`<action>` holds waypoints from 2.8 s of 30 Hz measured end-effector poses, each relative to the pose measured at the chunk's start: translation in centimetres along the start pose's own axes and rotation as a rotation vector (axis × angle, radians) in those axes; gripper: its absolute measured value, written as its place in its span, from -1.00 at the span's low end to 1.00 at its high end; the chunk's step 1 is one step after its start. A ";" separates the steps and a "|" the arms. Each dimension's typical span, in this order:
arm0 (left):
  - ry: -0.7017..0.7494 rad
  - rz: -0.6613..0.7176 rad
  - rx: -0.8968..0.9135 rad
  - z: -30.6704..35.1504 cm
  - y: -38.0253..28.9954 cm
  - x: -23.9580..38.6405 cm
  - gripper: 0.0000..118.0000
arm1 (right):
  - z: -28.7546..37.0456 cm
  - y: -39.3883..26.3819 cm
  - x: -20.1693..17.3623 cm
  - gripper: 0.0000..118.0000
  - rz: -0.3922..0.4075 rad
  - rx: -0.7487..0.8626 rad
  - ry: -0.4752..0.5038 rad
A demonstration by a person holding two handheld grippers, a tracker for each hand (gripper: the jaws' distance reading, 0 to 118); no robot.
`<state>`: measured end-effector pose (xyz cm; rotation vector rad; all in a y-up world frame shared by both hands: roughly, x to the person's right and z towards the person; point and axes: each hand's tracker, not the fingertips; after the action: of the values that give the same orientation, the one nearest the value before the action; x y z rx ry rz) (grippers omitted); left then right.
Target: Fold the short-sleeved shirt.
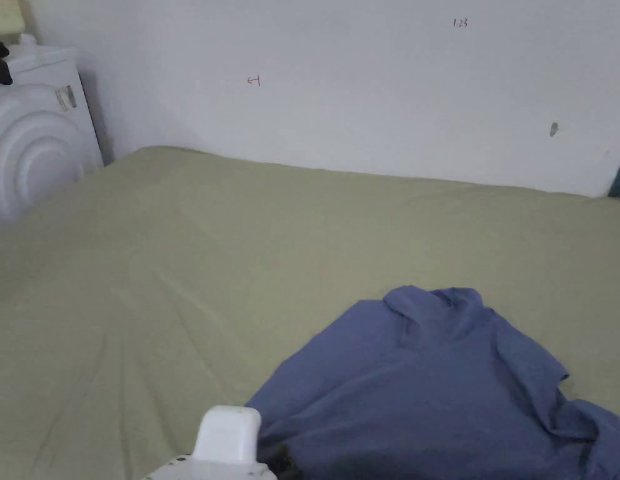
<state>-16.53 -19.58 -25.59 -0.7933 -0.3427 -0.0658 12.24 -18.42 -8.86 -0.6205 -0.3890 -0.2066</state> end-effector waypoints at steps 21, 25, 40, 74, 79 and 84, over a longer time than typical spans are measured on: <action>0.002 0.130 -0.162 -7.4 -1.6 -4.6 -0.87 | -19.3 17.3 5.5 0.62 0.148 -0.147 0.179; -0.009 0.125 -0.177 -7.6 -1.2 -4.8 -0.87 | -30.7 23.2 5.0 0.62 0.411 -0.208 0.178; -0.051 0.209 -0.195 -8.2 0.0 -6.0 -0.87 | -40.2 24.0 2.9 -0.96 0.484 -0.281 0.327; -0.075 -0.305 0.324 -6.0 45.9 -2.5 -0.87 | -14.0 56.9 6.2 -0.96 0.308 0.646 -0.032; -0.028 -0.360 0.414 -6.2 51.3 -1.3 -0.87 | -12.5 60.6 5.8 -0.96 0.282 0.776 -0.084; 0.005 -0.353 0.483 -6.2 55.7 -0.8 -0.87 | -12.0 63.1 5.6 -0.96 0.272 0.814 -0.096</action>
<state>-5.20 15.13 -68.11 -0.2490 -0.4689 -0.3037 39.90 24.19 -48.53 0.1243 -0.4353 0.2421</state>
